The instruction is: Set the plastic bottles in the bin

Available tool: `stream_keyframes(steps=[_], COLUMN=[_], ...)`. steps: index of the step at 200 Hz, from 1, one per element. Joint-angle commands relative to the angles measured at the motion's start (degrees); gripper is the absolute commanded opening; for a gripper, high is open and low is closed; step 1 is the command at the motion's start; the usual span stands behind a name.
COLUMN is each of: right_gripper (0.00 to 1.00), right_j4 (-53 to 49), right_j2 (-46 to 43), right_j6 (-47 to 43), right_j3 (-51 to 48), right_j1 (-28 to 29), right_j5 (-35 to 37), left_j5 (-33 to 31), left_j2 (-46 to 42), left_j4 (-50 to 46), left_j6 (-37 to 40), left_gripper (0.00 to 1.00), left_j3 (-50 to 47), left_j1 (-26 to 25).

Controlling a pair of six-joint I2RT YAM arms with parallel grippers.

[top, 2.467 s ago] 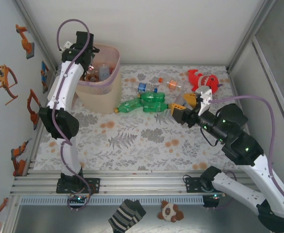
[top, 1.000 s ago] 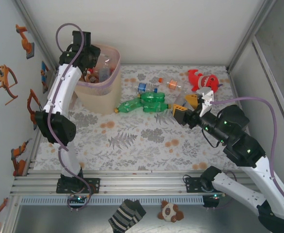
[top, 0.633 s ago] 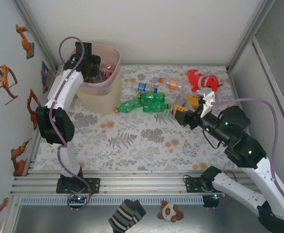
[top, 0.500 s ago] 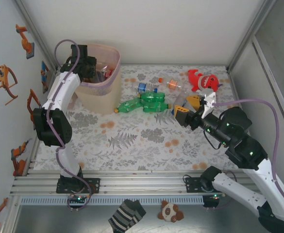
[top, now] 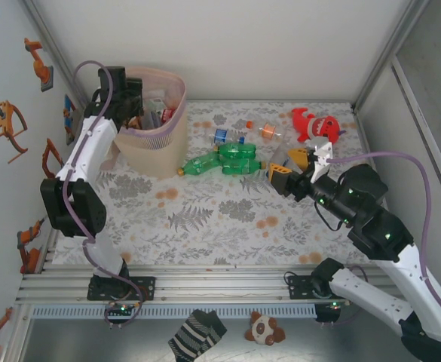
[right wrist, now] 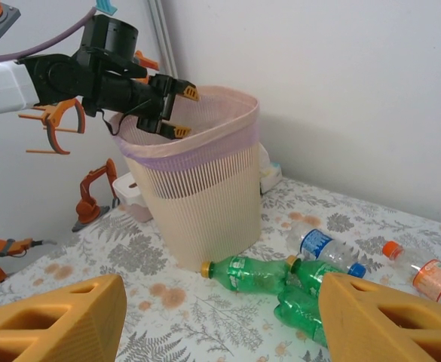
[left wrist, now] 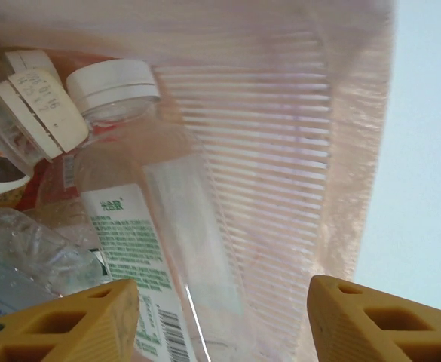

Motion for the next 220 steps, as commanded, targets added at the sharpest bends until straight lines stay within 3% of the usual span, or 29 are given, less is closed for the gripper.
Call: stream_keyframes(steps=[1,18,49,117,220], right_gripper=[0.67,0.67,0.67,0.67,0.67], right_j4=[0.7,0.9,1.4,1.4,0.7], right_j2=[-0.6,-0.5,-0.1,0.1,-0.5], right_j6=[-0.1,0.0,0.0,0.0,-0.3], right_j3=[-0.1,-0.1,-0.2,0.0,-0.2], right_j1=[0.4,0.4,0.4,0.4,0.5], right_j5=[0.7,0.6,0.3,0.2,1.1], left_j5=[0.2,0.1,1.9,11.0,12.1], left_j2=[-4.4,-5.6,-5.2,4.3,11.7], left_j4=[1.4,2.4,4.2,6.7,4.6], left_j6=[-0.1,1.0,4.3,3.3,0.5], left_gripper=[0.61,0.58,0.43,0.11,0.09], left_j3=[-0.6,-0.7,1.2,5.2,0.7], left_j1=[0.4,0.4,0.2,-0.4,-0.2])
